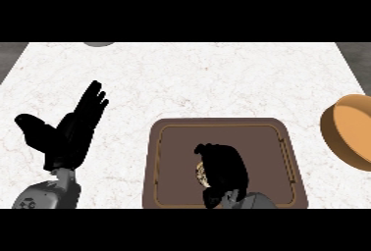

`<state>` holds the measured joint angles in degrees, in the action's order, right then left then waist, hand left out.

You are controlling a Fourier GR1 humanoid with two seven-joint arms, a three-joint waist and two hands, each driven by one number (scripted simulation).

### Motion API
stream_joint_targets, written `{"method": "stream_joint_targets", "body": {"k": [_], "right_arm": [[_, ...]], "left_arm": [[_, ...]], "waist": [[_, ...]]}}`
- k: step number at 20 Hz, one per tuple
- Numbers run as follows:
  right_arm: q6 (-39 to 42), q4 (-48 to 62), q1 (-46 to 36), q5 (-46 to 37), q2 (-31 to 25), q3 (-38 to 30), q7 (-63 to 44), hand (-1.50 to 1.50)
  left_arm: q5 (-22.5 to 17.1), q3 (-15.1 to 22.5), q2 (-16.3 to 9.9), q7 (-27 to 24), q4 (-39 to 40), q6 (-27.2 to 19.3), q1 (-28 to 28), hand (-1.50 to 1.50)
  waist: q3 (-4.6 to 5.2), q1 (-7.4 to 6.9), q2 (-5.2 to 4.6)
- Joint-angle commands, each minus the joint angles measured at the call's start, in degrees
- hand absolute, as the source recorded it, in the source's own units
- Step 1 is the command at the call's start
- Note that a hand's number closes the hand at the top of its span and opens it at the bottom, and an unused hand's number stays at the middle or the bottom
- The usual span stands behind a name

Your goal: Pick the cupcake from the tray and place it in the pot

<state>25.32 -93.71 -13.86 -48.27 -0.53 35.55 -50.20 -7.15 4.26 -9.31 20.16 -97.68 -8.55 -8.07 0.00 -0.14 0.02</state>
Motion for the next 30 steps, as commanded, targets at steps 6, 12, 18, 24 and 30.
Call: {"method": "stream_joint_targets", "body": {"k": [6, 12, 18, 24, 30], "right_arm": [[-0.9, 2.9, -3.7, -2.5, -0.1, -4.1, 6.8, 1.50], [-1.9, -10.7, 11.8, 6.2, -25.5, -21.5, 16.2, 1.50], [-1.6, -6.7, 19.3, 16.7, -40.9, -42.3, 32.2, 1.50], [-5.9, 1.4, 24.4, 22.1, -51.6, -63.9, 48.8, 1.50], [-1.6, 8.2, 28.6, 32.2, -57.1, -81.2, 66.4, 1.50]], "left_arm": [[1.4, -0.9, 1.6, -0.4, 0.1, 1.5, 0.9, 0.00], [1.1, -3.8, 0.6, -3.1, 1.0, -0.1, 3.4, 0.00], [1.1, -4.3, -0.2, -3.4, -0.4, 0.4, 5.8, 0.00], [0.8, -3.7, 0.5, -3.8, -0.6, 0.6, 6.2, 0.00], [-0.6, -4.2, -0.7, -2.8, -1.5, 2.7, 5.6, 0.00]], "waist": [[0.00, 0.02, -0.01], [-0.22, 5.86, 0.61], [-0.27, 6.08, 0.78], [-0.15, 5.28, 0.80], [0.00, 3.42, 0.72]]}}
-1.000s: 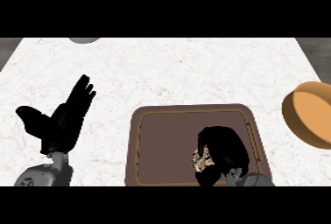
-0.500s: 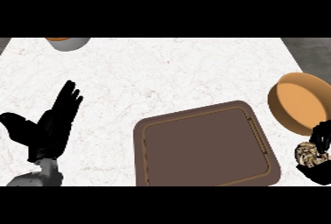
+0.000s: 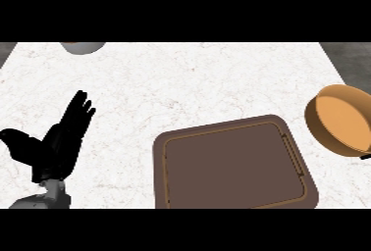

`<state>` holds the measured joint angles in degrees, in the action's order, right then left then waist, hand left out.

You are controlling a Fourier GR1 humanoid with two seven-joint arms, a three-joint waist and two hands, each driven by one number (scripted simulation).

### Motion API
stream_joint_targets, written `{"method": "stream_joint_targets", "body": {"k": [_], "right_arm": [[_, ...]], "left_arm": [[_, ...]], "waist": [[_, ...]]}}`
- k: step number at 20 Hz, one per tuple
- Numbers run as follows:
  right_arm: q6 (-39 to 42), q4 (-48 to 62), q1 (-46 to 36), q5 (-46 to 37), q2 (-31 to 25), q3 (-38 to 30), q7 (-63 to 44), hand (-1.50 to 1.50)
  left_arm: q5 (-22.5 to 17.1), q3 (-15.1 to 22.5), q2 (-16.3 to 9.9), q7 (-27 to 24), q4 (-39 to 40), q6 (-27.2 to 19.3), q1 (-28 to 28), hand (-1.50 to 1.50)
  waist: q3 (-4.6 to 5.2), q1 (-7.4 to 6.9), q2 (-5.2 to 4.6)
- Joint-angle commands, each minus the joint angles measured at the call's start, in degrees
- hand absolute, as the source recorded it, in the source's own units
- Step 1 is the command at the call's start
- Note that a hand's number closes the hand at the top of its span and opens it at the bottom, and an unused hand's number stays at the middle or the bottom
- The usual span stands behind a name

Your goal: Pick the cupcake from the tray and place it in the pot

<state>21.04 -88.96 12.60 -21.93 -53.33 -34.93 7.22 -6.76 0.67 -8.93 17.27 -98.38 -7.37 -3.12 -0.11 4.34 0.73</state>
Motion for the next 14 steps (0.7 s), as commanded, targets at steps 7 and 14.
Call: {"method": "stream_joint_targets", "body": {"k": [7, 14], "right_arm": [[10.8, 3.9, -0.2, 14.9, -9.0, -24.4, 14.6, 1.50], [16.3, 4.5, -8.3, 21.9, -12.8, -25.1, 4.5, 1.50]], "left_arm": [[1.5, 1.9, 0.8, 1.0, 1.0, 0.3, -3.2, 0.00], [1.4, 1.4, 2.0, 1.6, 3.0, 0.2, -5.8, 0.00]], "waist": [[0.17, -2.51, -0.42], [0.16, -4.21, -0.76]]}}
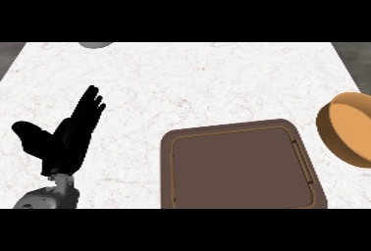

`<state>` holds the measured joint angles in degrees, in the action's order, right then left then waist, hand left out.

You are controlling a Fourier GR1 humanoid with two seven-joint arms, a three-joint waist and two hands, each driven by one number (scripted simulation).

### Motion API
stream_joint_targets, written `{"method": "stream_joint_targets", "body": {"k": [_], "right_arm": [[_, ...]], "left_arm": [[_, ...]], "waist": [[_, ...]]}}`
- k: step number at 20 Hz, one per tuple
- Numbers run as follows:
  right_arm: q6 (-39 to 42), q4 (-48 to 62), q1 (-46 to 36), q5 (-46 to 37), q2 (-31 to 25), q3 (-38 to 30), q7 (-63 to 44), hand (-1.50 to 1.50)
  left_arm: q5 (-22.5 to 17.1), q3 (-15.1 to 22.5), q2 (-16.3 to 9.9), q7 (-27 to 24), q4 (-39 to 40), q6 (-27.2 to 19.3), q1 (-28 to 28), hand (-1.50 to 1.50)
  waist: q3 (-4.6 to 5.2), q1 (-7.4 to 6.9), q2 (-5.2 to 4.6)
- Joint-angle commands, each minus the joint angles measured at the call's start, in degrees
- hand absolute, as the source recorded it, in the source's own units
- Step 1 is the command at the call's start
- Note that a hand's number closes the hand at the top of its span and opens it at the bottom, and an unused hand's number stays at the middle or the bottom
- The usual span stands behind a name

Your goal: Pick the cupcake from the tray and place it in the pot

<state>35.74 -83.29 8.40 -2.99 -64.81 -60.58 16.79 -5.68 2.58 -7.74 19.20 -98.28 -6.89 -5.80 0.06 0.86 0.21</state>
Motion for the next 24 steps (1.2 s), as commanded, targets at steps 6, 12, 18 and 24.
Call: {"method": "stream_joint_targets", "body": {"k": [6, 12, 18, 24], "right_arm": [[-2.1, -6.3, -10.0, 4.8, 0.2, 10.5, -18.7, 1.50], [-6.9, -4.6, -14.8, 0.7, 0.9, 20.3, -21.1, 1.50], [-12.1, 0.6, -21.9, -5.2, 2.5, 33.2, -19.1, 1.50], [-7.3, 6.0, -26.1, -0.4, 6.9, 37.2, -27.8, -1.50]], "left_arm": [[1.8, 2.5, 2.0, 2.2, -1.9, -0.7, -0.4, 0.00], [1.1, -0.3, 1.6, -1.0, 2.5, 0.7, -3.0, 0.00], [0.9, -0.2, 1.5, 2.1, -0.3, 0.7, -2.9, 0.00], [0.8, -0.7, 1.2, 1.3, 2.4, 1.7, -3.5, 0.00]], "waist": [[-0.03, -1.67, -0.31], [-0.05, -1.50, -0.39], [-0.07, -2.10, -0.42], [-0.02, -1.83, -0.37]]}}
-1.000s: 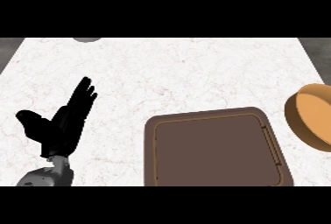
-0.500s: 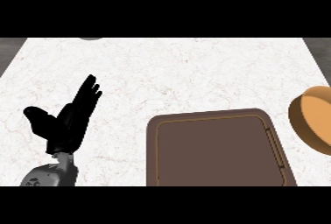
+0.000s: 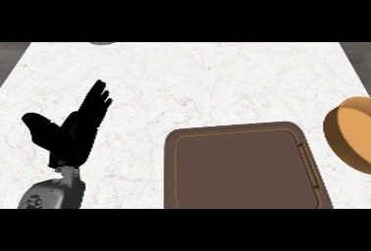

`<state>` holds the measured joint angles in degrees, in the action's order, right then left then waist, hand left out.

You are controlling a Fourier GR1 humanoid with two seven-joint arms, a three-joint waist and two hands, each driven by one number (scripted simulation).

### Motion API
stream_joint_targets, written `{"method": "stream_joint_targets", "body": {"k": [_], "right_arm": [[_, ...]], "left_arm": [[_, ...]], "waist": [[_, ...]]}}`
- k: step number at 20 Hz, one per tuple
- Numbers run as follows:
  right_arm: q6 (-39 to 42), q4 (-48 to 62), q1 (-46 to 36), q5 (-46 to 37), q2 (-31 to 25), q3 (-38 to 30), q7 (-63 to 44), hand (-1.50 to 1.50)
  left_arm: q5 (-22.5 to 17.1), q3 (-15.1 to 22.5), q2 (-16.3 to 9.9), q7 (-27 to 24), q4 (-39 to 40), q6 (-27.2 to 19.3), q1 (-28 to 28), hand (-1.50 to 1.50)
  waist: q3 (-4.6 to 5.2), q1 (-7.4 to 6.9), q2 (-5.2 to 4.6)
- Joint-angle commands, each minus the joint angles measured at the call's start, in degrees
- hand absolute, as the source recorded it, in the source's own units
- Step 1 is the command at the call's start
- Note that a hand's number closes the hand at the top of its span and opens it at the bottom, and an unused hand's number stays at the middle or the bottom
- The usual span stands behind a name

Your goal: Pick the cupcake from the tray and place it in the pot

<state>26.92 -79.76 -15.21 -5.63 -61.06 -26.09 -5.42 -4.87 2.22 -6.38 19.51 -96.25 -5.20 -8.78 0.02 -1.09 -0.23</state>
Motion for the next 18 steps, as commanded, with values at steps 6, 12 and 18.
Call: {"method": "stream_joint_targets", "body": {"k": [6, 12, 18], "right_arm": [[3.5, 7.6, -8.8, 7.7, 8.4, 3.9, -11.9, -1.50], [-5.9, 11.0, -10.3, 10.3, 12.3, -4.9, -5.2, -1.50], [-8.4, 18.5, -14.0, 13.3, 6.1, -13.1, -5.7, -1.50]], "left_arm": [[0.5, -0.2, 0.4, 0.3, -1.6, -0.5, 1.5, 0.00], [2.5, 0.6, 1.7, 0.8, -0.6, -2.6, 0.7, 0.00], [0.1, -1.1, 0.5, -1.6, 1.9, 0.7, -0.1, 0.00]], "waist": [[0.01, 0.13, 0.21], [-0.08, 0.77, 0.21], [-0.03, 1.03, 0.12]]}}
